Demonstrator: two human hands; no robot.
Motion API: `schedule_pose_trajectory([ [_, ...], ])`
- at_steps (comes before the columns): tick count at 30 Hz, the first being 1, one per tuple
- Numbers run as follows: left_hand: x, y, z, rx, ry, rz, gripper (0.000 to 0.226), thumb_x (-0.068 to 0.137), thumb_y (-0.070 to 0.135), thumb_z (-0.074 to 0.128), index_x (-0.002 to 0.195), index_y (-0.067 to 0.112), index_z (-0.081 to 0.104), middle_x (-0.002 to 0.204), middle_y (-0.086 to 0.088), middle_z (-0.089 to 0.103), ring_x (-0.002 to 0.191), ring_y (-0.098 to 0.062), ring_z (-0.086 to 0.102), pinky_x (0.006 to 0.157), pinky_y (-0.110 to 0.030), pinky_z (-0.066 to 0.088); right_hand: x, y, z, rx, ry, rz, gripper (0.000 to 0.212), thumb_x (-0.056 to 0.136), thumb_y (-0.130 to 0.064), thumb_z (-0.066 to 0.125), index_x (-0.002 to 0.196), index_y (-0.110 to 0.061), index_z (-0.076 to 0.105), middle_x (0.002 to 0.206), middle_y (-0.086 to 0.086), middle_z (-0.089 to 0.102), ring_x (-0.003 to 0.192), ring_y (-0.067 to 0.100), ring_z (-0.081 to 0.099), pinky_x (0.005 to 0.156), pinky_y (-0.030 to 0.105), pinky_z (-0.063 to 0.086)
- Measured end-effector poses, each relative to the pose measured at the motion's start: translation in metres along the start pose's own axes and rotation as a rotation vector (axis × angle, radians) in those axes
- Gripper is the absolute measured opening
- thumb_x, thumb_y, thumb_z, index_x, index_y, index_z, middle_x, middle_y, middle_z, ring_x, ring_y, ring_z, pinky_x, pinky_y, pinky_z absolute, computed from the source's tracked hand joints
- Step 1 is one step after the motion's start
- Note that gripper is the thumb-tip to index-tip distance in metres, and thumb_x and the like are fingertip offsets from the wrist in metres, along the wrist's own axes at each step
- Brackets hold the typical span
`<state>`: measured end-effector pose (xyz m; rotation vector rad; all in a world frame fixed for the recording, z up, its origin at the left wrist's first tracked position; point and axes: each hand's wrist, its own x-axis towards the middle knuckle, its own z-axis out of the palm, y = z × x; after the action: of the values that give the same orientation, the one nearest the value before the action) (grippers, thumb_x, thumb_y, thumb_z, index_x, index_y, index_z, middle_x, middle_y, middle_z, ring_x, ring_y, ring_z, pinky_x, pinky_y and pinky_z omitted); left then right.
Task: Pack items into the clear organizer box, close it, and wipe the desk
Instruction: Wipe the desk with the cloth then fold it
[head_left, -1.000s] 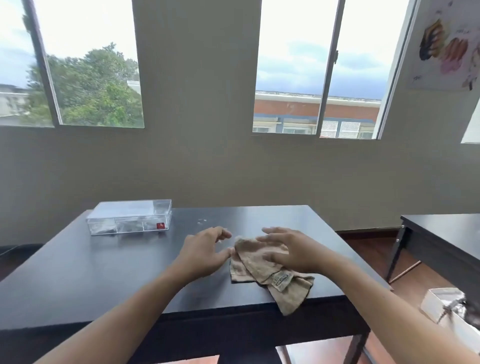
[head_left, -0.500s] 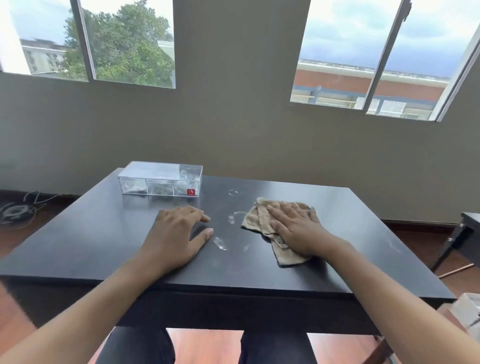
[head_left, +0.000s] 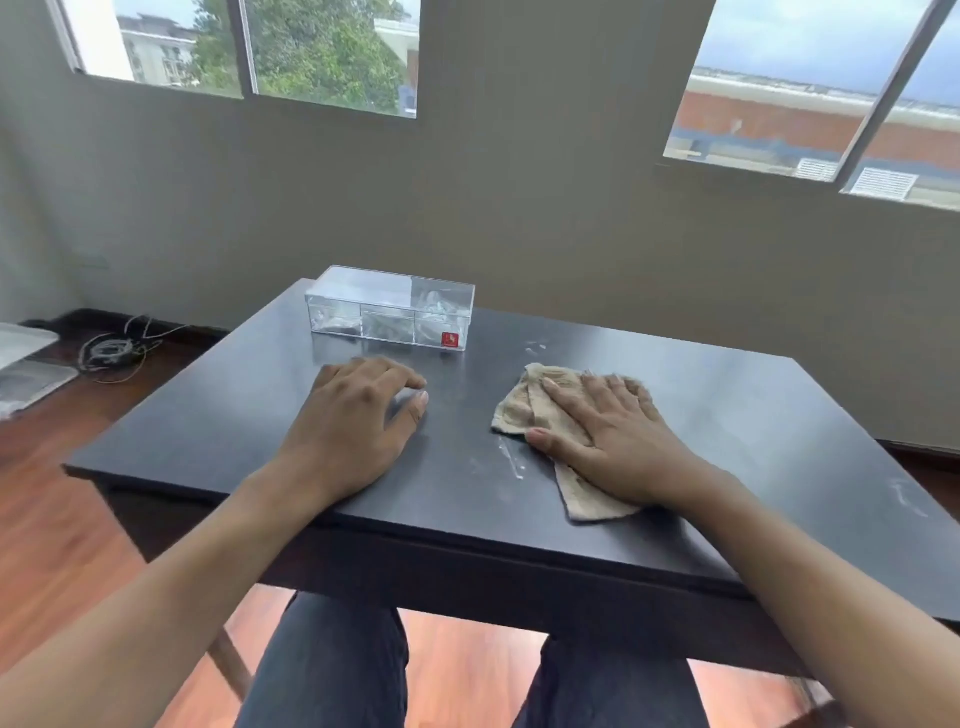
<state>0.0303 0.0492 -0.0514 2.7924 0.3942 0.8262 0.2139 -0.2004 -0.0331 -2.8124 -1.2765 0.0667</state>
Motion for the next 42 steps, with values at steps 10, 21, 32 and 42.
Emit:
schedule_pose_trajectory([
  [10, 0.0, 0.0, 0.002, -0.023, -0.082, -0.057, 0.032, 0.105, 0.037, 0.043, 0.119, 0.023, 0.067, 0.126, 0.004, 0.067, 0.115, -0.02, 0.059, 0.106, -0.038, 0.039, -0.009, -0.027, 0.011, 0.066, 0.047, -0.148, 0.058, 0.096, -0.068, 0.021, 0.153, -0.061, 0.008, 0.169, -0.015, 0.003, 0.156, 0.01, -0.006, 0.126, 0.041, -0.005],
  [21, 0.002, 0.004, 0.002, -0.006, -0.145, -0.073, 0.034, 0.101, 0.037, 0.045, 0.127, 0.025, 0.063, 0.134, 0.006, 0.062, 0.123, -0.018, 0.054, 0.108, -0.037, 0.038, 0.03, -0.041, 0.014, 0.09, 0.129, 0.086, 0.073, 0.089, -0.081, 0.011, 0.155, -0.051, 0.019, 0.169, -0.007, 0.015, 0.156, 0.019, 0.009, 0.125, 0.05, 0.001],
  [32, -0.001, 0.004, 0.003, -0.022, -0.124, -0.078, 0.029, 0.099, 0.035, 0.049, 0.121, 0.028, 0.067, 0.131, 0.01, 0.064, 0.12, -0.017, 0.056, 0.108, -0.038, 0.04, 0.016, 0.03, 0.005, 0.077, 0.051, -0.112, 0.052, 0.103, -0.055, 0.027, 0.152, -0.058, 0.009, 0.167, -0.024, 0.009, 0.155, 0.004, 0.003, 0.126, 0.043, 0.006],
  [42, 0.001, 0.004, 0.005, -0.005, -0.138, -0.075, 0.03, 0.1, 0.038, 0.047, 0.123, 0.029, 0.065, 0.132, 0.011, 0.063, 0.121, -0.016, 0.055, 0.109, -0.038, 0.038, 0.043, 0.06, 0.007, 0.078, 0.116, 0.295, 0.066, 0.097, -0.059, 0.02, 0.16, -0.04, 0.014, 0.17, -0.009, 0.01, 0.157, 0.016, 0.005, 0.125, 0.051, 0.002],
])
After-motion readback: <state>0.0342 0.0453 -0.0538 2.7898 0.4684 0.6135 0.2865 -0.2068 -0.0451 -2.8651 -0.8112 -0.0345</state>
